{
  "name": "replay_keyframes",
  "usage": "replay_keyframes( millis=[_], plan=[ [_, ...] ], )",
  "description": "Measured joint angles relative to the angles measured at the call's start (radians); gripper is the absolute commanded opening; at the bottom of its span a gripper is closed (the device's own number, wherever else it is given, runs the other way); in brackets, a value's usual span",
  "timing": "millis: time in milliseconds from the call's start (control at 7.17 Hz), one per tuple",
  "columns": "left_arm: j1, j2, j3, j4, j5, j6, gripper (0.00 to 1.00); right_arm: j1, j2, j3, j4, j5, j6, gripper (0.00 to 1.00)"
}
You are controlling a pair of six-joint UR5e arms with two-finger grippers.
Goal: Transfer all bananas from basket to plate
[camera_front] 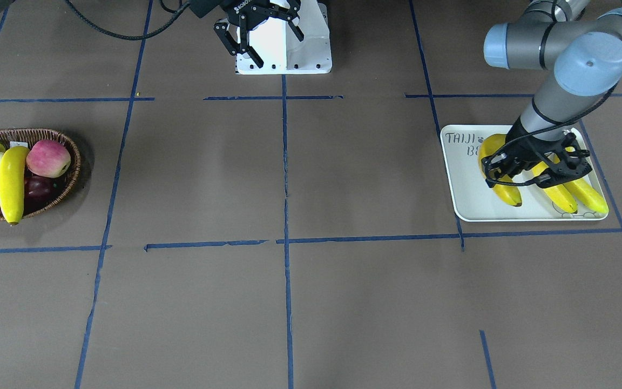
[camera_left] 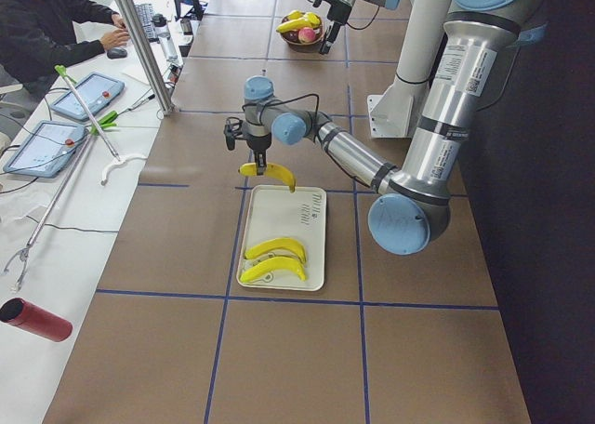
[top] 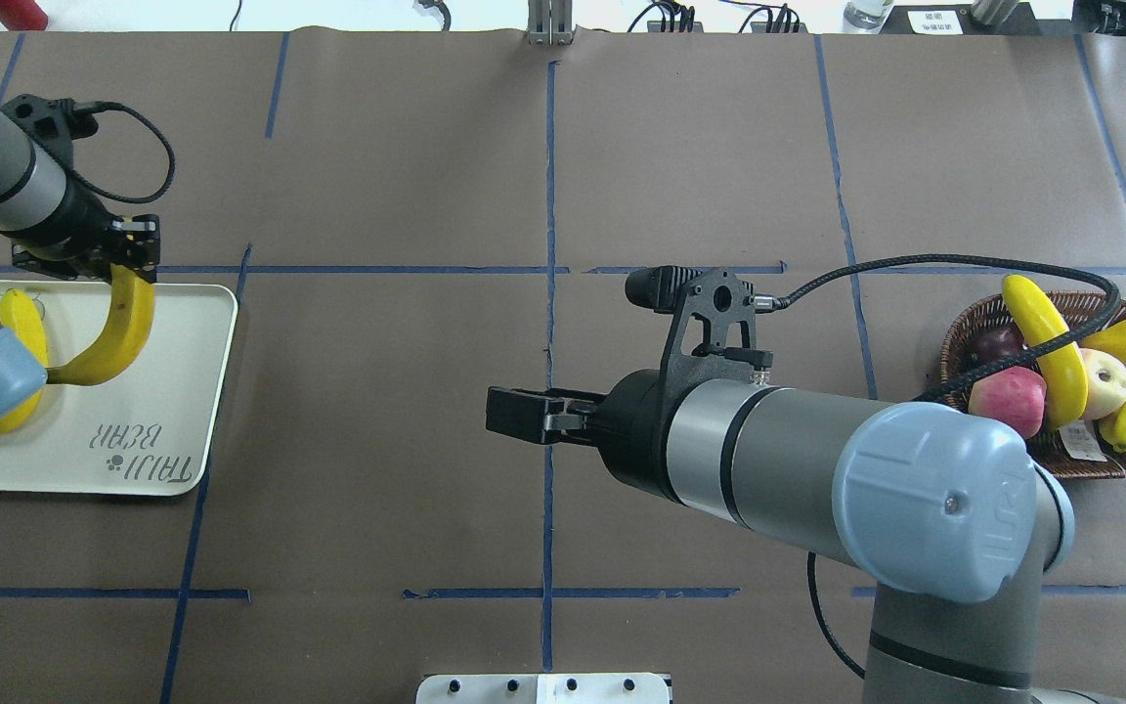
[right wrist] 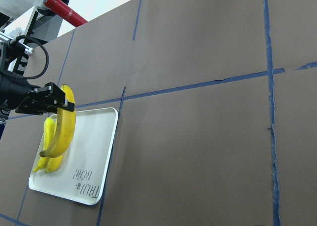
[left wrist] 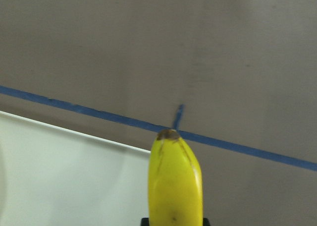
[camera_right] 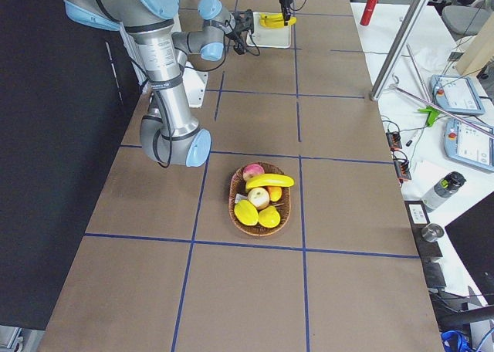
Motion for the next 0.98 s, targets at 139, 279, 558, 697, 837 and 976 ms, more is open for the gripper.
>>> replay_keyframes(
  millis=[139, 279, 558, 697, 837, 976],
  plan=[
    [-0.004, 0.057, 0.003, -0.015, -0.001, 0.010, 0.00, 0.000, -0.003, 0.000, 0.001, 0.000, 0.000, 1.00],
    [-0.004, 0.089, 0.015, -0.025, -0.001, 0.012, 0.00, 0.000, -0.004, -0.001, 0.001, 0.000, 0.000, 1.00],
    [0.002, 0.087, 0.084, -0.044, -0.002, 0.013, 0.00, 0.000, -0.012, -0.001, 0.001, 0.000, 0.000, 1.00],
    [0.003, 0.080, 0.121, -0.073, -0.002, 0.012, 0.03, 0.000, -0.014, 0.000, 0.001, -0.001, 0.000, 1.00],
    [0.003, 0.078, 0.150, -0.105, -0.002, 0.011, 0.98, 0.000, -0.017, 0.000, 0.001, -0.001, 0.000, 1.00],
    [0.004, 0.077, 0.165, -0.126, -0.003, 0.012, 1.00, 0.000, -0.021, 0.000, 0.001, -0.001, -0.001, 1.00]
  ],
)
